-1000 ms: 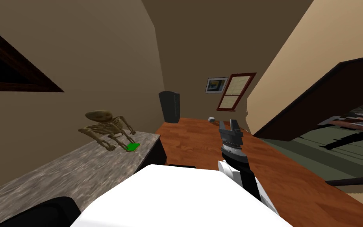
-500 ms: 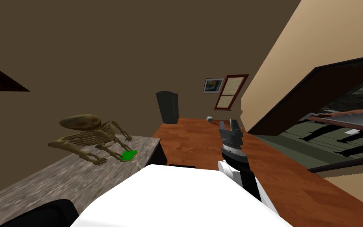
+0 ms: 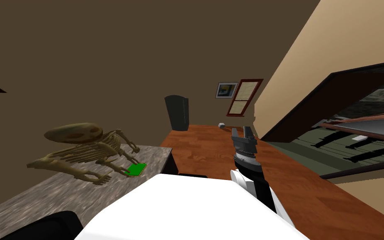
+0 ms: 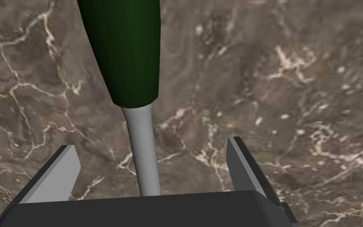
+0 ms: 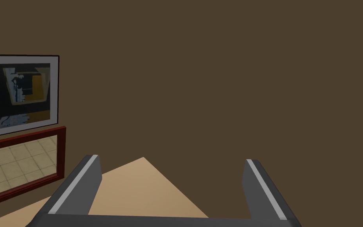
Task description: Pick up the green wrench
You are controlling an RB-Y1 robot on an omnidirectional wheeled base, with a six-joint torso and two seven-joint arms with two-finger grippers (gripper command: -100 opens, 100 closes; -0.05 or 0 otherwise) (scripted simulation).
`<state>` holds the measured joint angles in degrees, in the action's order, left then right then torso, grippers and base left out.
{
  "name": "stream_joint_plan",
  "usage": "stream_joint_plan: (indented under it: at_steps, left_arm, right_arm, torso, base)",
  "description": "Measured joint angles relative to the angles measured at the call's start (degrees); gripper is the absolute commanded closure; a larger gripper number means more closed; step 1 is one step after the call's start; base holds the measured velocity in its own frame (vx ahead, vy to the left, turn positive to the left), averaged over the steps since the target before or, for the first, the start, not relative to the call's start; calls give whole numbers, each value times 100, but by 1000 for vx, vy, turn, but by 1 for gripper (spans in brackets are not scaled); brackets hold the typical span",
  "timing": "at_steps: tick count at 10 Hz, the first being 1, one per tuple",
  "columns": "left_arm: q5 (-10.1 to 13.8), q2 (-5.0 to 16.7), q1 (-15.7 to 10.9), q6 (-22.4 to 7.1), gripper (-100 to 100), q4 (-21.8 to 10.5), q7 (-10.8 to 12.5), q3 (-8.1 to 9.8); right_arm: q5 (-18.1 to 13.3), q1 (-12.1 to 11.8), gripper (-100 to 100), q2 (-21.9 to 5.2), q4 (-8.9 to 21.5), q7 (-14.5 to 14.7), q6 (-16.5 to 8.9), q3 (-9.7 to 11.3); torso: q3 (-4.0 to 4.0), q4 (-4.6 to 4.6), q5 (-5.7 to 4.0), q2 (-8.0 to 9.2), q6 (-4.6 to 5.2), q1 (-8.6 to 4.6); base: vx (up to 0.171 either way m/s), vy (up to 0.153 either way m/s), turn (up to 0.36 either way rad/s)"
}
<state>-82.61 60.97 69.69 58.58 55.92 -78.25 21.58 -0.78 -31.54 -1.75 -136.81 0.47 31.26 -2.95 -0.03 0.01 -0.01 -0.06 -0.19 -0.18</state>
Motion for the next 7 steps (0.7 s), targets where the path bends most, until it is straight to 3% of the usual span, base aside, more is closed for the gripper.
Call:
stream_joint_plan:
  at_steps: [2,3,7]
  left_arm:
    - [-64,-119,-206,-163,-100,-81,36,-228]
    - [-68,-126,-217,-177,100,-85,36,-244]
    - [-74,-122,-198,-176,100,-98,37,-242]
  right_arm:
    - [0,0,0,0,0,0,0,0]
    - [0,0,0,0,0,0,0,0]
    - [0,0,0,0,0,0,0,0]
  torso:
    - [7,3,2,11,0,4]
    - [8,5,10,10,-2,13]
    - [5,11,27,-2,11,24]
  base:
    - [-27,28,-35]
    - [0,0,0]
    - [-2,2,7]
